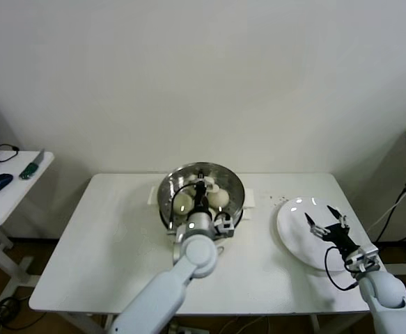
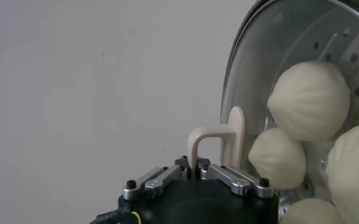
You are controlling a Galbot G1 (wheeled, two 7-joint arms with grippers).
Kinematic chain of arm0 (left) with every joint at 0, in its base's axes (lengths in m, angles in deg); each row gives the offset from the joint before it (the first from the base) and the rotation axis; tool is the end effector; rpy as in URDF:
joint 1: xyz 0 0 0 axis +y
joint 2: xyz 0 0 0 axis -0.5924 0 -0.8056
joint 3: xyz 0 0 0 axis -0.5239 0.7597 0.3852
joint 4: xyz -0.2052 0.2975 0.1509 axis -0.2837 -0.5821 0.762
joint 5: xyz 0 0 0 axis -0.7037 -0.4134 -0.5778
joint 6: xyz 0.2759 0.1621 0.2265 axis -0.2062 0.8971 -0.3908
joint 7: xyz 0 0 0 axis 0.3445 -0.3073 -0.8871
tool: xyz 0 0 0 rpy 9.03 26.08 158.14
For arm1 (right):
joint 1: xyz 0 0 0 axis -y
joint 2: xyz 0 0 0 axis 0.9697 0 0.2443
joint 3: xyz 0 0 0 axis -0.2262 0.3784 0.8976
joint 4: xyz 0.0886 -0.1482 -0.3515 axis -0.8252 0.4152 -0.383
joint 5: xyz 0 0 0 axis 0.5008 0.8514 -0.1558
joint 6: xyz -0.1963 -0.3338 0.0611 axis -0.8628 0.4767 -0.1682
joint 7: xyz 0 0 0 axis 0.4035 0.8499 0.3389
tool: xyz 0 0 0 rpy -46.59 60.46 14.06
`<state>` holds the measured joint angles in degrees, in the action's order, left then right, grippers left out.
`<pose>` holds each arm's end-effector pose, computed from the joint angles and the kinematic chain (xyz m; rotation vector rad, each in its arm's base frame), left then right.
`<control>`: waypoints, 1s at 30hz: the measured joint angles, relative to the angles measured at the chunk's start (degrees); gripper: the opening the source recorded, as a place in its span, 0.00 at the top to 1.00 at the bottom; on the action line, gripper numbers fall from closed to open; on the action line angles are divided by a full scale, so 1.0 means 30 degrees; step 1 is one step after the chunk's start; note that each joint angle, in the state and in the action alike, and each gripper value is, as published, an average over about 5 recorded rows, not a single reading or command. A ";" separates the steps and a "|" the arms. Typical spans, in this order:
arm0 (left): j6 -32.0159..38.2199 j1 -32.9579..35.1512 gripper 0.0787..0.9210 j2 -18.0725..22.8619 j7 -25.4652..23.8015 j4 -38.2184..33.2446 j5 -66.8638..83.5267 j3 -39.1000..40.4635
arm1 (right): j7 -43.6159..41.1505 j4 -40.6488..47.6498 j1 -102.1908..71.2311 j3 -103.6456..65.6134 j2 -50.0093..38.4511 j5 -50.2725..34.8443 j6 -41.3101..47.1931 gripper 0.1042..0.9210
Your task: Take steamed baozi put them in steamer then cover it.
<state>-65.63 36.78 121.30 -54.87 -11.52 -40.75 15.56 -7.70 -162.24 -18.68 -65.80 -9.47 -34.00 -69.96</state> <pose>0.3994 -0.1979 -0.3138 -0.0316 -2.1681 -2.2175 0.3472 -0.2688 -0.4330 0.3306 -2.9632 0.2599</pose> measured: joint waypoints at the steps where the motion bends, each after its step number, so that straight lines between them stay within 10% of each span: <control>1: 0.0000 -0.0001 0.92 -0.0011 0.0022 0.0000 0.0048 0.0010 | -0.0003 0.0000 0.0001 0.0003 0.0003 0.0020 0.0000 0.12; 8: 0.0003 0.0084 0.88 -0.0073 0.0091 -0.0131 0.0221 0.0079 | -0.0028 -0.0004 0.0032 0.0016 0.0018 0.0134 -0.0001 0.12; 30: 0.0021 0.1421 0.15 -0.2004 0.0036 -0.3322 0.1702 -0.0544 | 0.0040 -0.0256 0.0049 -0.0042 -0.0025 0.0340 0.0735 0.12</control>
<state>-65.57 41.04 115.29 -54.76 -21.48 -35.64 13.92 -7.58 -163.00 -18.53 -65.92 -9.54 -32.98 -67.75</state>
